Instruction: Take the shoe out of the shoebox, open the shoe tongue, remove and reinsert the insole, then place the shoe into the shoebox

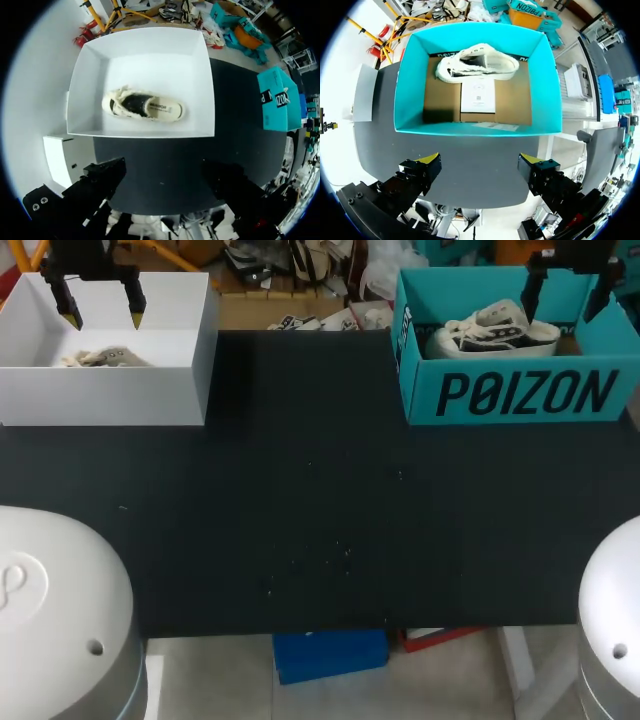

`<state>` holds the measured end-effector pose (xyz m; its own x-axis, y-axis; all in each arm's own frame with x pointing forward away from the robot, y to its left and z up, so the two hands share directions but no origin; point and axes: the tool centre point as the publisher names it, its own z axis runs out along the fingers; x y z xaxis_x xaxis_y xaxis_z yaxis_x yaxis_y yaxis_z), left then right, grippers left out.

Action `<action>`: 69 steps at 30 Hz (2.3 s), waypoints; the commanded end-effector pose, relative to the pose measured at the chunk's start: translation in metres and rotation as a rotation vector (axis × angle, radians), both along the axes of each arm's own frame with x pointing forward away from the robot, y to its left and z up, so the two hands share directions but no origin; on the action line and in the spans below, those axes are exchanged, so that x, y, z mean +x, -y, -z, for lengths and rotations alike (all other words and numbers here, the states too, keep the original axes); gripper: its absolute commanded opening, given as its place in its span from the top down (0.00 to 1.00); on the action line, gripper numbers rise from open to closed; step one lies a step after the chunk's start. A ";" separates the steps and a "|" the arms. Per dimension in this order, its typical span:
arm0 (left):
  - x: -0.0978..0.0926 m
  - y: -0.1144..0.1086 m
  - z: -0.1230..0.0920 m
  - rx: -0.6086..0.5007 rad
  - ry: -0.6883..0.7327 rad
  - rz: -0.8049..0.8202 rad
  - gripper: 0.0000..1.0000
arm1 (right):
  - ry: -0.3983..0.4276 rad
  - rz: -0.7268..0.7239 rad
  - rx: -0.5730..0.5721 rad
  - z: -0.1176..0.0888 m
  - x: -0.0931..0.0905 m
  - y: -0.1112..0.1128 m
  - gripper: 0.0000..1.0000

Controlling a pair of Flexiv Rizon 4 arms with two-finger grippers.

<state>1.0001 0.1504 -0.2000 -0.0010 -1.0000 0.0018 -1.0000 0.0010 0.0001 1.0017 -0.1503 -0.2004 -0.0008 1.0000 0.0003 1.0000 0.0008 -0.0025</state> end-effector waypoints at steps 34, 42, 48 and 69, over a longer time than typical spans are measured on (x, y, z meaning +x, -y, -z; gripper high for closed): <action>0.000 0.000 0.000 0.000 0.000 0.000 0.00 | 0.182 -1.251 -0.106 0.020 0.048 -0.041 0.00; 0.000 0.000 0.000 0.000 0.000 0.000 0.00 | 0.167 -1.304 -0.047 0.044 0.098 -0.046 0.00; 0.000 0.000 0.000 0.000 0.000 0.000 0.00 | 0.146 -1.334 -0.035 0.068 0.134 -0.040 0.20; 0.000 0.000 0.000 0.000 0.000 0.000 0.00 | 0.126 -1.344 -0.153 0.148 0.182 0.000 0.51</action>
<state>1.0003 0.1507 -0.2007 -0.0020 -1.0000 0.0034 -1.0000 0.0020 -0.0014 1.1769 -0.1513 -0.3371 -0.9590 0.2153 -0.1843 0.2189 0.9757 0.0009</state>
